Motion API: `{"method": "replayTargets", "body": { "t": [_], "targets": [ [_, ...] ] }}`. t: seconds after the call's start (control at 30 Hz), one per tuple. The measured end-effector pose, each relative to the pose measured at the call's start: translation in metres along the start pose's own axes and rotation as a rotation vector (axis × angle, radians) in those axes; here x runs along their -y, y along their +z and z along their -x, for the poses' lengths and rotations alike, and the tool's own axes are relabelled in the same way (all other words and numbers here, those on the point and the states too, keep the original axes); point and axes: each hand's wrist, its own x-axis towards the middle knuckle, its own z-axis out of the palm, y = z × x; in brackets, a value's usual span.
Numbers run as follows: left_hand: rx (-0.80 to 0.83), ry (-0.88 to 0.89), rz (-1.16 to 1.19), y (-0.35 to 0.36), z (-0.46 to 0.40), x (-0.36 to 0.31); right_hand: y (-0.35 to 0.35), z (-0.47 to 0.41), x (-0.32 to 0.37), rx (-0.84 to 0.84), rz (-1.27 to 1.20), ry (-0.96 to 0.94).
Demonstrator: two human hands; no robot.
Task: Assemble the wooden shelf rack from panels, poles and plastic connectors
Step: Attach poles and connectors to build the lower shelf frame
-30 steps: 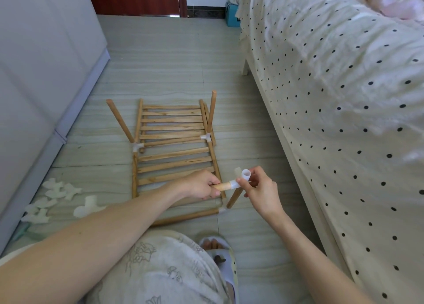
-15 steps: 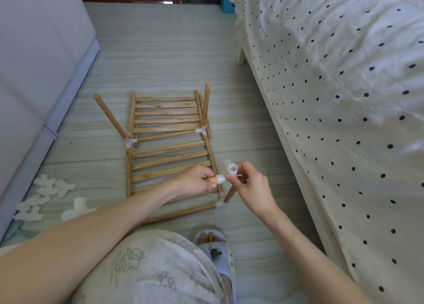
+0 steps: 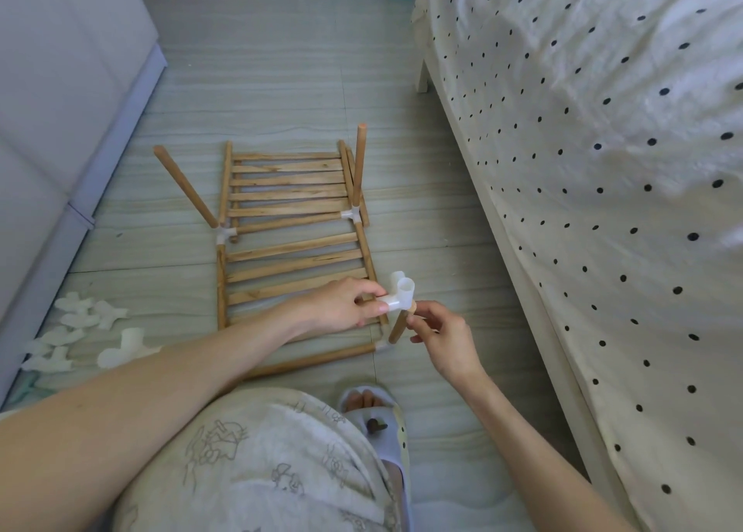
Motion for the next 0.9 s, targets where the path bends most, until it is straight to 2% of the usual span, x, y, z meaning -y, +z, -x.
{"method": "replayTargets", "body": {
  "t": [0.23,0.37,0.6,0.7,0.77,0.9],
  "targets": [
    [-0.022,0.002,-0.009,0.000,0.004,-0.003,0.012,0.001,-0.005,-0.032,-0.017,-0.006],
    [0.021,-0.003,0.035,0.001,0.006,-0.007,0.011,0.001,-0.009,-0.042,-0.013,0.009],
    [0.034,-0.100,-0.010,0.004,0.006,-0.016,0.007,0.001,-0.011,-0.024,0.012,-0.006],
    [0.032,-0.110,-0.011,0.007,0.007,-0.016,0.004,0.005,-0.009,0.041,0.004,0.004],
    [-0.008,-0.099,-0.001,0.005,0.007,-0.016,-0.001,0.005,0.000,0.100,-0.027,0.070],
    [-0.005,-0.118,0.009,0.003,0.007,-0.014,-0.007,-0.011,0.038,0.107,-0.138,0.227]
  ]
}}
